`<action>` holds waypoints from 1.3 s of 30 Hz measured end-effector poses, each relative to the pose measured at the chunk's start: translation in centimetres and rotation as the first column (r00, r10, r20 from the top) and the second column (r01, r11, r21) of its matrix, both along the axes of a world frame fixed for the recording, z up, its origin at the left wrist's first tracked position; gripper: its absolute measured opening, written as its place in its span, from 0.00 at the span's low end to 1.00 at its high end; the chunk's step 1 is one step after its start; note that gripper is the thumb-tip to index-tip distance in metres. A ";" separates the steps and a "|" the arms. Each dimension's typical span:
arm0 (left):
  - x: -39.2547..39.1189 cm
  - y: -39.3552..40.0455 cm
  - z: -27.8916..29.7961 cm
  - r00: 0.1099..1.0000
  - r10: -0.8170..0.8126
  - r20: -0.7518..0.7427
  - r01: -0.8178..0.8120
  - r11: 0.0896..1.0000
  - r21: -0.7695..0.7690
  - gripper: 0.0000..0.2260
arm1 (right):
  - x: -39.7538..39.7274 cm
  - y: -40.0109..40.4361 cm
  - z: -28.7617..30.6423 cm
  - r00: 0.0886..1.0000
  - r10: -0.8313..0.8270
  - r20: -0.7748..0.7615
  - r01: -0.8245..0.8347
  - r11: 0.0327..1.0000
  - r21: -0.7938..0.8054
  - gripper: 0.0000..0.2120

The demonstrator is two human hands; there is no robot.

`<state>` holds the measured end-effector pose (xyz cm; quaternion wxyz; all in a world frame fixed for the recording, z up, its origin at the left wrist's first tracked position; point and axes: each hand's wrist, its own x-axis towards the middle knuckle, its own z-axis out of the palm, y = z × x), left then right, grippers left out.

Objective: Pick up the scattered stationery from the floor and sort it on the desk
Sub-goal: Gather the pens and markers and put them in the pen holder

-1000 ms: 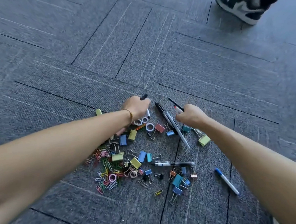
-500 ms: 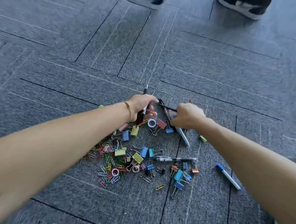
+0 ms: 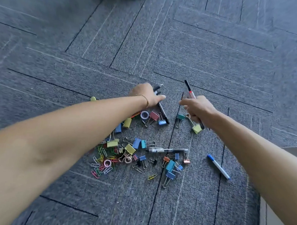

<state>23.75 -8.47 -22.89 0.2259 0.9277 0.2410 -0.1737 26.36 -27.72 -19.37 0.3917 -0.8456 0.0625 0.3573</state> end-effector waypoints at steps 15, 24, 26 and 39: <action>-0.8 1.0 2.2 0.991 0.120 0.062 -0.068 0.842 -0.535 0.11 | -7.9 0.2 -1.9 0.598 0.802 0.019 -0.744 0.563 -0.359 0.04; -4.0 4.0 6.6 0.966 0.193 -0.174 -0.254 0.572 -0.780 0.05 | -9.9 1.4 -1.8 0.160 0.987 0.029 -0.713 0.136 -0.688 0.05; -4.7 4.8 7.2 0.961 0.208 -0.183 -0.272 0.592 -0.758 0.08 | -10.0 1.4 -1.8 0.141 0.989 0.049 -0.695 0.134 -0.706 0.09; -7.8 0.5 7.5 0.988 -0.018 -0.153 -0.084 0.772 -0.631 0.12 | -8.3 -5.4 1.5 0.933 0.303 0.194 -0.224 0.911 -0.346 0.10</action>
